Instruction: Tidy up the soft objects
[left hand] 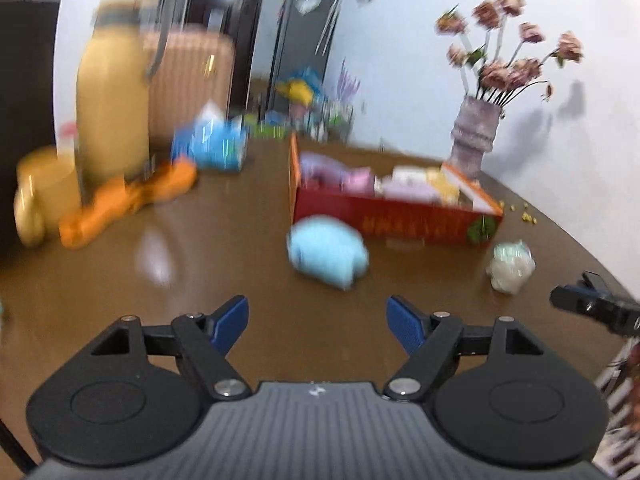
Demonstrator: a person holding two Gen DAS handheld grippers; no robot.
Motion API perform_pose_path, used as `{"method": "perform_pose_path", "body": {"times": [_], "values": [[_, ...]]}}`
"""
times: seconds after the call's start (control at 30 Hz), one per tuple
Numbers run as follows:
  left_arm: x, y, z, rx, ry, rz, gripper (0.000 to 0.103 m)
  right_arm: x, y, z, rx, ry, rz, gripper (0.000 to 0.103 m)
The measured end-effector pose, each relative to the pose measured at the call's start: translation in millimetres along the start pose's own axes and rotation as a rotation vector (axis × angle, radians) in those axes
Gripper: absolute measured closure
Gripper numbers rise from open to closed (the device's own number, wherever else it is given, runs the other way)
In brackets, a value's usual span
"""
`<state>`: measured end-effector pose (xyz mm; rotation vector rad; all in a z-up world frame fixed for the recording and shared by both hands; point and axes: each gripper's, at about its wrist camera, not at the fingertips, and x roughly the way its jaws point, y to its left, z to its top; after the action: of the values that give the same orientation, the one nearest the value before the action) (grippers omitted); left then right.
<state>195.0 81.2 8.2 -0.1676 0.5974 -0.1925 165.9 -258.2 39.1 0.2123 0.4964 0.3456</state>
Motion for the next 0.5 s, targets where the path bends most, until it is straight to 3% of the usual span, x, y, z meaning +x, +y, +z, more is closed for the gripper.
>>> {"method": "perform_pose_path", "body": {"times": [0.1,0.27,0.5], "values": [[15,10,-4,-0.019,0.049,0.014,0.025,13,0,-10,0.002,0.052,-0.004,0.044],[41,21,10,-0.032,0.058,0.018,0.025,46,4,-4,0.008,0.090,0.008,0.044],[100,31,43,-0.008,0.072,0.021,0.031,127,23,20,0.024,0.159,0.071,0.044]]}}
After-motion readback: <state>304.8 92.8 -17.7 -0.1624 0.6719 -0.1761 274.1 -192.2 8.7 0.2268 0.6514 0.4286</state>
